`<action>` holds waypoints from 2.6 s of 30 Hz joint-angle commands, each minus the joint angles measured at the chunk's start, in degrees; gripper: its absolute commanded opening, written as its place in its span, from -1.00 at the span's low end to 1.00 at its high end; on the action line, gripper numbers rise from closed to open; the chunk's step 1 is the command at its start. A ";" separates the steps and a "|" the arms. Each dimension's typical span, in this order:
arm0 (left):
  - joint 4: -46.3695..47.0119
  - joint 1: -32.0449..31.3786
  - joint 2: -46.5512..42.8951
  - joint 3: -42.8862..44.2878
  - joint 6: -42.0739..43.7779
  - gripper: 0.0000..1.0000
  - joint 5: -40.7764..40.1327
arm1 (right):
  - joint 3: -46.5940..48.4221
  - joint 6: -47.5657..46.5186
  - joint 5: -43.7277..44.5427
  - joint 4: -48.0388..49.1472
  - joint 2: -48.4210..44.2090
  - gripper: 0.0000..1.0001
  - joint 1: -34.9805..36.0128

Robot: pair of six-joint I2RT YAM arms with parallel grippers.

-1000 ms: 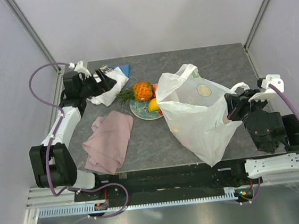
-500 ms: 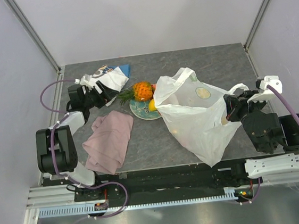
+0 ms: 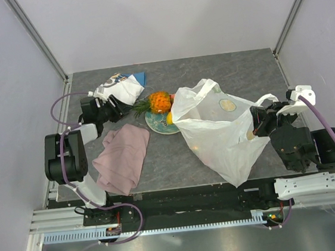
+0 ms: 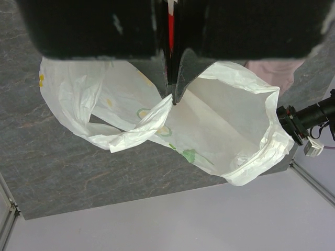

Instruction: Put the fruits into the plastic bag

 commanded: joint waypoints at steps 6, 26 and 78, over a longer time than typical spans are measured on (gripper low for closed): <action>3.31 -1.05 3.39 4.05 -0.60 0.08 0.36 | -0.24 1.13 0.87 -0.35 -0.21 -1.00 0.03; 0.85 -2.28 6.38 7.13 1.43 -0.69 -1.05 | -1.30 2.45 0.87 -0.88 -1.44 -1.00 0.11; -7.84 -6.75 -31.86 11.24 5.37 -0.97 -3.60 | -3.76 3.50 -0.10 -1.05 -0.83 -1.00 0.03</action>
